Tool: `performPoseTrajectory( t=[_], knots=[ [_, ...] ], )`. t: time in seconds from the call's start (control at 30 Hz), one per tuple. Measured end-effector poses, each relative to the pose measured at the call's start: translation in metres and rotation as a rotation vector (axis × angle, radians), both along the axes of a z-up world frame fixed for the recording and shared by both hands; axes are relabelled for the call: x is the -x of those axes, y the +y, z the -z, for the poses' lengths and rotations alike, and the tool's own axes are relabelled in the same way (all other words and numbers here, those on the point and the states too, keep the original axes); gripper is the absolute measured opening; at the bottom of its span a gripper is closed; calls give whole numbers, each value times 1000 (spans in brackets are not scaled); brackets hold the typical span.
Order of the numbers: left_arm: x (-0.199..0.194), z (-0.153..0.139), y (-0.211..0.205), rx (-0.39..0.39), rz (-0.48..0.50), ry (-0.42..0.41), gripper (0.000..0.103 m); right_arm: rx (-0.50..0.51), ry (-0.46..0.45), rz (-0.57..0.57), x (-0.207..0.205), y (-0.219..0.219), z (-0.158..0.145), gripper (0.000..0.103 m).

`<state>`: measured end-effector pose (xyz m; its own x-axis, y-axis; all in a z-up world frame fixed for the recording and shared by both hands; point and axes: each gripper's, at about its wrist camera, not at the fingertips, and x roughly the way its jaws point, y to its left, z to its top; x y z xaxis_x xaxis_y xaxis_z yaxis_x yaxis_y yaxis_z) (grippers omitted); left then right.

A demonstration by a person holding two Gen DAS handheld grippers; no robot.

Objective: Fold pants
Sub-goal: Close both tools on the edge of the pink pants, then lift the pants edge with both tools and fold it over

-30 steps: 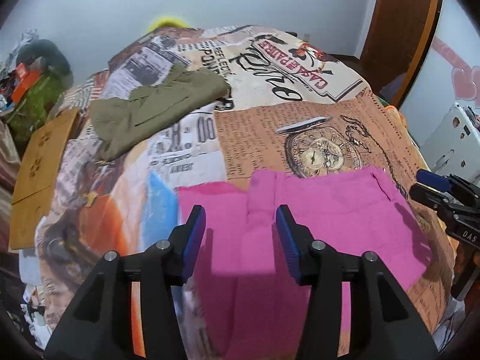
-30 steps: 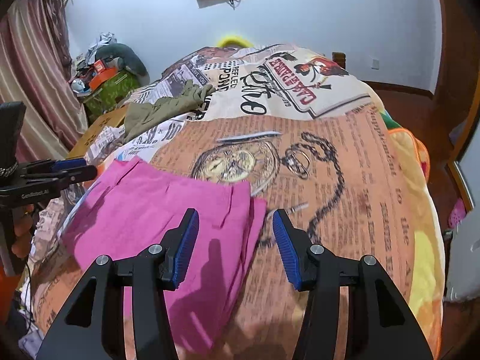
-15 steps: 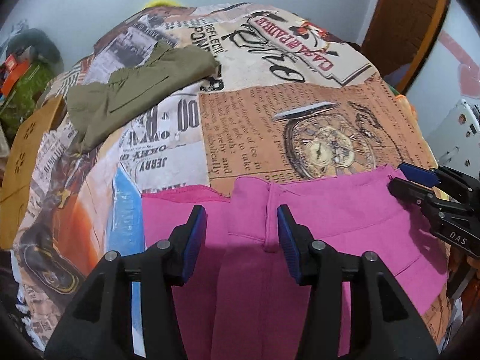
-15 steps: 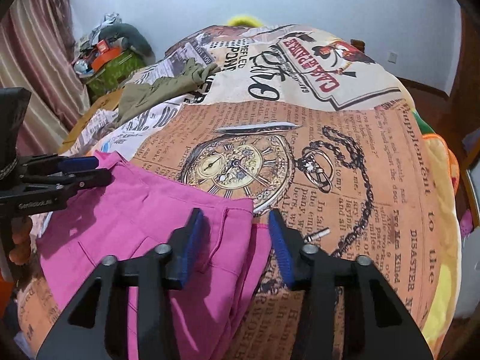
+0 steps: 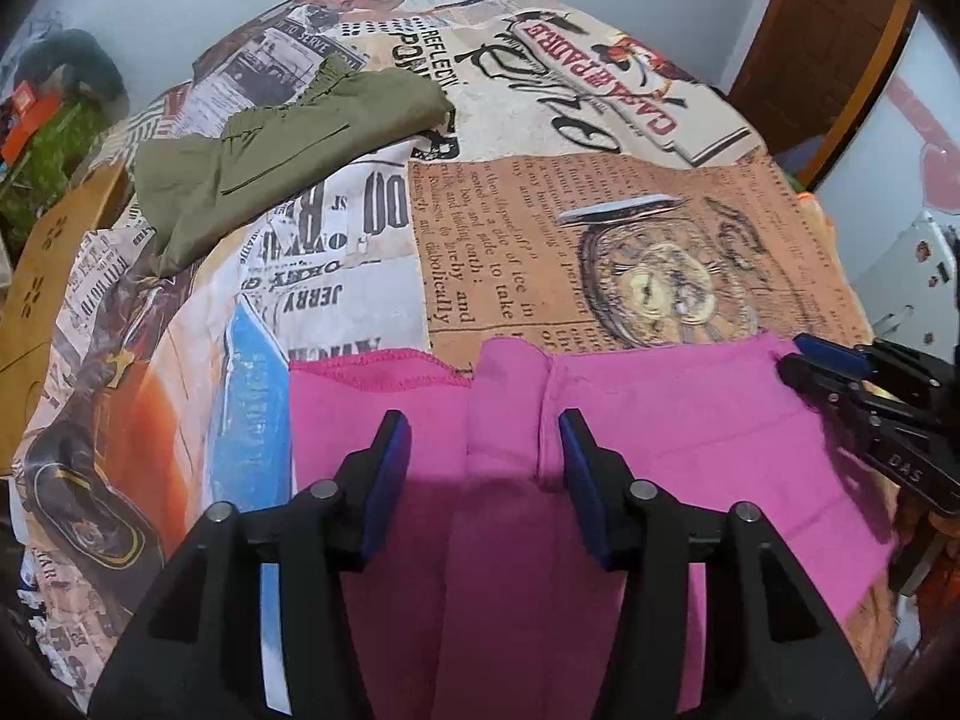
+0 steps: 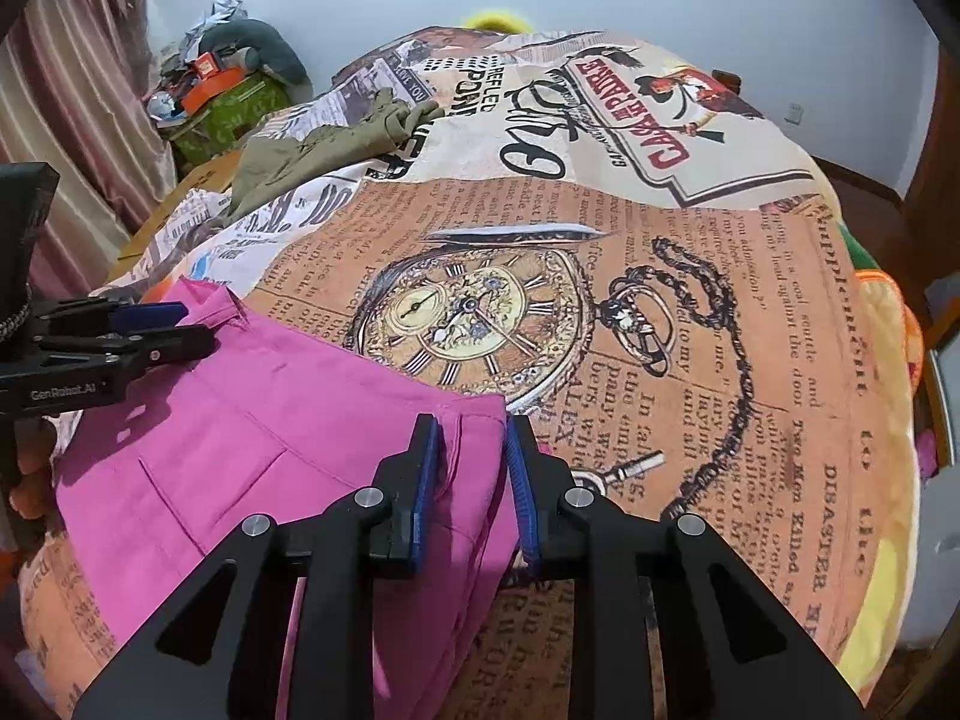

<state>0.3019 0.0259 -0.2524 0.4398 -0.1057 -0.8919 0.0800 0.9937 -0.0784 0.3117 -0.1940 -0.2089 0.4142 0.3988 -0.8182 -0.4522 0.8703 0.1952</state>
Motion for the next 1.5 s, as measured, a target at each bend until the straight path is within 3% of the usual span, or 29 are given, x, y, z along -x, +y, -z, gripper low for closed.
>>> performPoseTrajectory(
  t=[0.13, 0.17, 0.3, 0.53, 0.6, 0.73, 0.93, 1.13, 1.3, 1.37, 1.5],
  knots=[
    [12, -16, 11, 37, -1, 0, 52, -8, 17, 29, 4, -5, -9, 43],
    [15, -19, 14, 32, -7, -6, 53, -16, 11, 37, 7, -7, -13, 44],
    [29, -26, 27, 13, -21, -18, 66, -32, 0, 41, 18, -12, -23, 44],
    [55, -14, 40, 79, -23, 49, 70, -74, 30, 48, 41, -17, -26, 48],
    [60, -9, 40, 90, -29, 60, 77, -84, 47, 54, 46, -18, -23, 48],
    [65, 1, 45, 167, -65, 75, 78, -117, 103, 74, 52, -20, -12, 48],
    [57, 2, 40, 173, -52, 76, 78, -186, 178, 110, 49, -26, 5, 52],
    [44, 5, 34, 206, -62, 56, 78, -214, 173, 95, 41, -21, 9, 56],
    [37, 5, 23, 190, -26, 53, 45, -239, 166, 101, 33, -19, 12, 51],
    [35, 5, 22, 200, -23, 54, 39, -253, 168, 112, 29, -21, 13, 39],
    [37, 4, 18, 197, -8, 46, 28, -294, 181, 127, 25, -28, 15, 26]
  ],
)
